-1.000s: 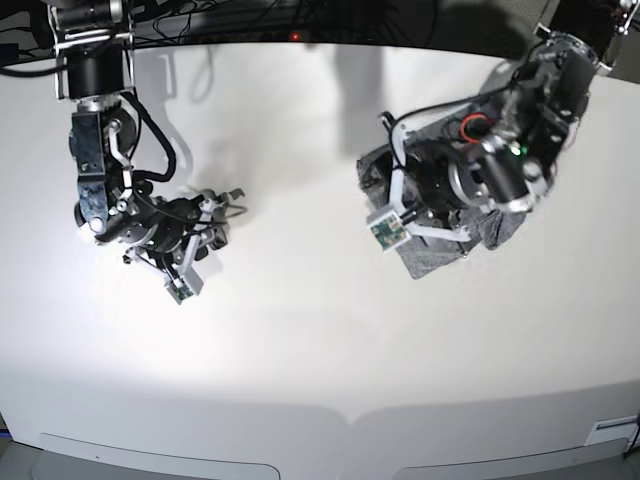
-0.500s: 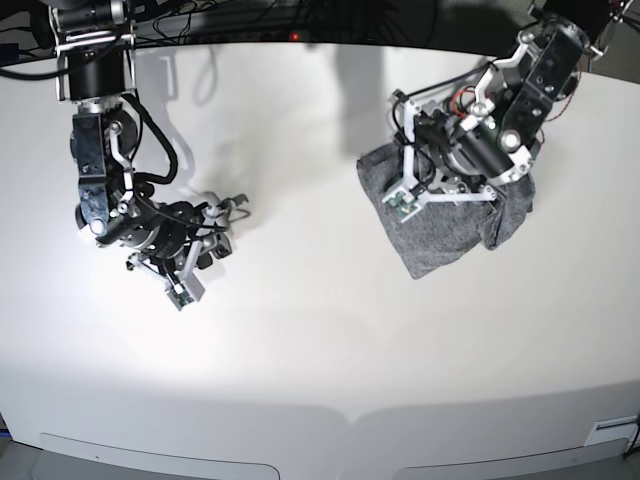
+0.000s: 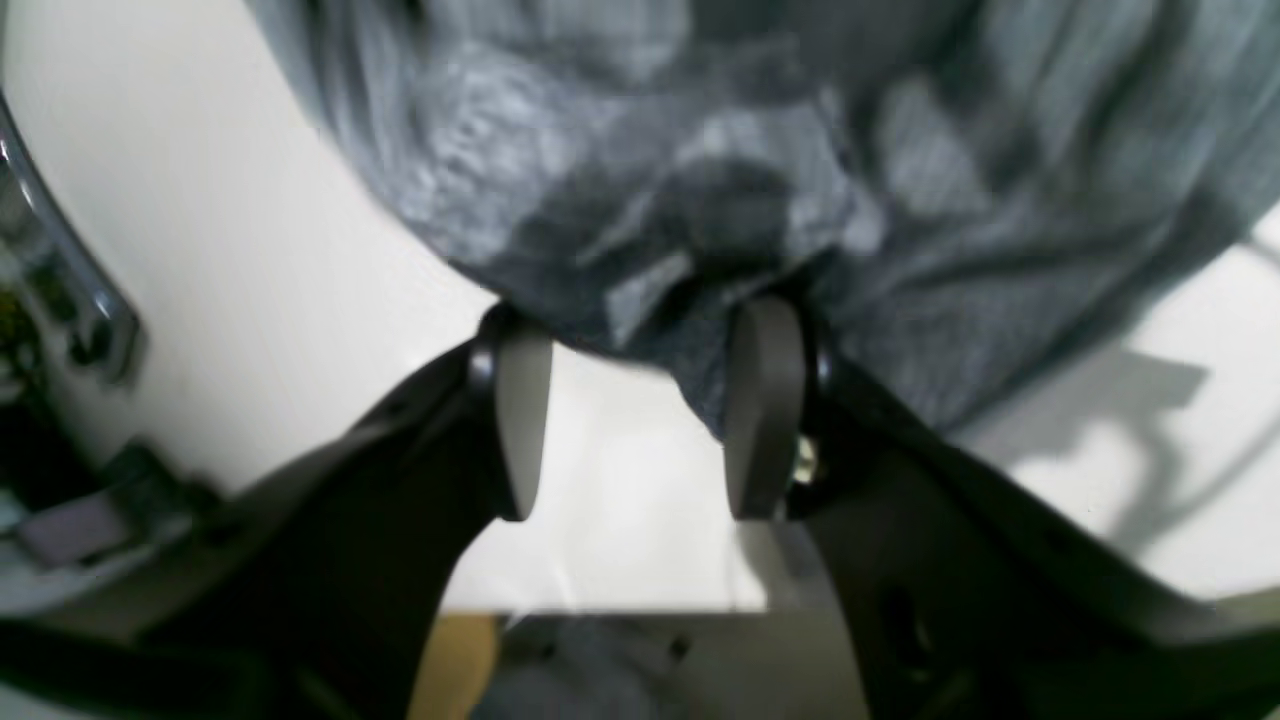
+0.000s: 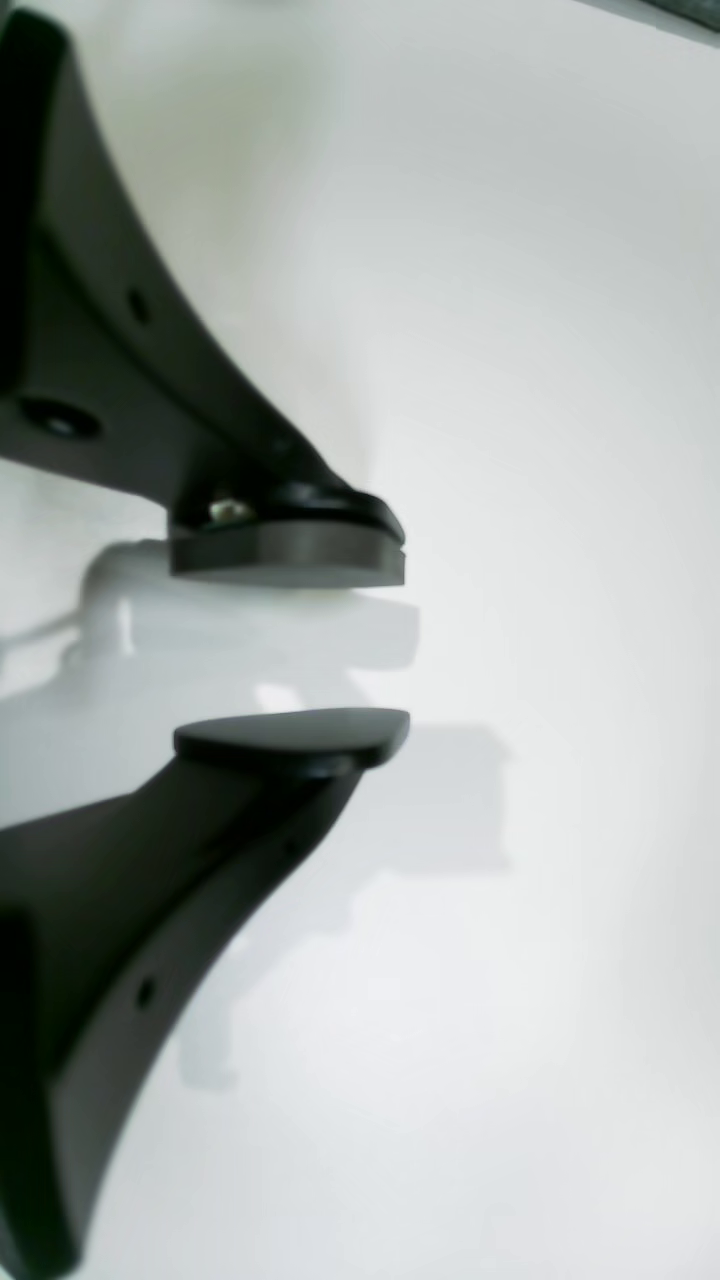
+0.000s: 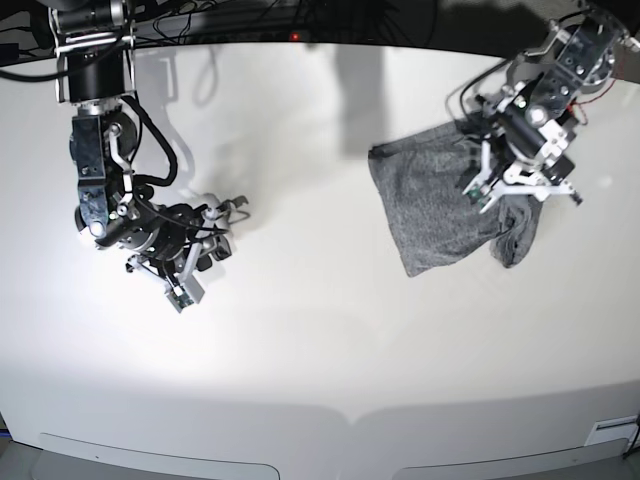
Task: Fold the T-shirt properly
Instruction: 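Grasp the folded bundle with the left gripper and lift it, then lower the bundle with the left gripper and flatten it on the table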
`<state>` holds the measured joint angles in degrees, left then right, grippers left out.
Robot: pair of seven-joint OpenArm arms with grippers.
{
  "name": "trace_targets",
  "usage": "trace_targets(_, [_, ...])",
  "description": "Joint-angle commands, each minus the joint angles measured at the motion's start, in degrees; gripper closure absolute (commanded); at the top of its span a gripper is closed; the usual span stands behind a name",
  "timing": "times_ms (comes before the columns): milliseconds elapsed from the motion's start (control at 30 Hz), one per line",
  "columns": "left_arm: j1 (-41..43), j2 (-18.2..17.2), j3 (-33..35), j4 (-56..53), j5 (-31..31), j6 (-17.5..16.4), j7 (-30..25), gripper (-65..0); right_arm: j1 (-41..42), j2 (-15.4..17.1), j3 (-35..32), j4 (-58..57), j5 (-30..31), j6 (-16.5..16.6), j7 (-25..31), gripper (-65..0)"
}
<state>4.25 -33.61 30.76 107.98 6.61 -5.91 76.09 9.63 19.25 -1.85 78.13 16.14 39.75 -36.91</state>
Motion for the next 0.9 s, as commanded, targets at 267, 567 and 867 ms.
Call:
trace_targets(267, [5.4, -7.4, -0.3, 0.9, 8.5, 3.0, 0.5, -26.0, 1.3, 0.5, 0.4, 1.2, 5.9, 0.3, 1.4, -20.6])
trace_targets(567, [-2.3, -5.9, -0.3, 5.4, 18.3, 12.2, -4.7, -26.0, 2.0, -4.5, 0.4, 1.2, 6.8, 0.3, 1.3, -20.6])
trace_targets(867, [-11.7, 7.9, -0.3, -1.0, -7.1, 1.1, -20.3, -26.0, 1.9, -8.2, 0.4, 1.2, 6.8, 0.3, -0.5, -20.6])
